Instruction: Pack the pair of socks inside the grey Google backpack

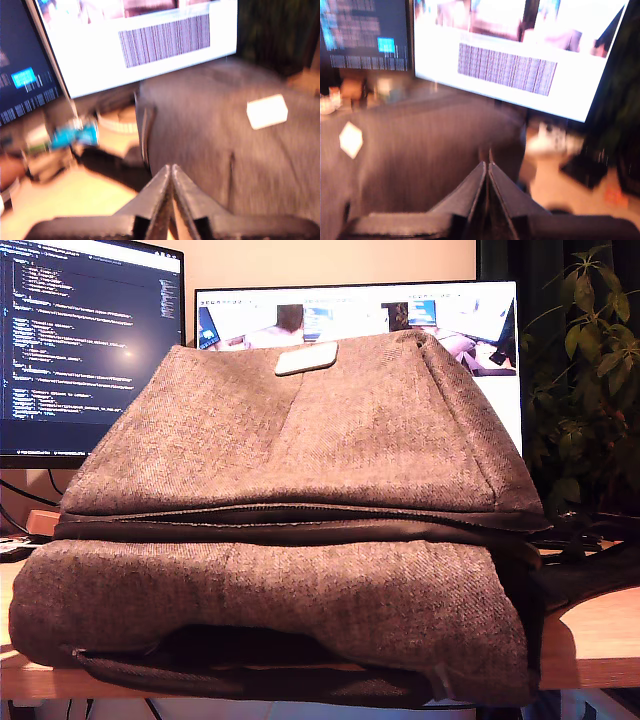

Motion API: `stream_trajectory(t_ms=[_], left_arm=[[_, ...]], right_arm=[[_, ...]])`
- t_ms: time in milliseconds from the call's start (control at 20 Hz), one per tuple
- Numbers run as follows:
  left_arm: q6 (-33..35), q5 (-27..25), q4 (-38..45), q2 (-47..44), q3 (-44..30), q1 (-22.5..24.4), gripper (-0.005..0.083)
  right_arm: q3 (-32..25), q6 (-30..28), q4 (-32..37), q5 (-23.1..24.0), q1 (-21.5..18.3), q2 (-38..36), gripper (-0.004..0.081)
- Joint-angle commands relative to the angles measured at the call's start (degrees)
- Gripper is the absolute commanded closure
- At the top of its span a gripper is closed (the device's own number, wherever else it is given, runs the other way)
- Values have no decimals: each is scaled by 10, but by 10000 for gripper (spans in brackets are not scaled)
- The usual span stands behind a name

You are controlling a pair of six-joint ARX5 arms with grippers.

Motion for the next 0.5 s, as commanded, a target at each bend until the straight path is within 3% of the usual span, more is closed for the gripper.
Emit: stream_trajectory(t_ms=[0,450], left_arm=[[2,0,-13,2,-3,1,795],[2,0,-108,2,-3,1,795]], right_arm=[[-3,4,-18,0,-1,6,782],[-3,4,-137,0,-1,11,782]])
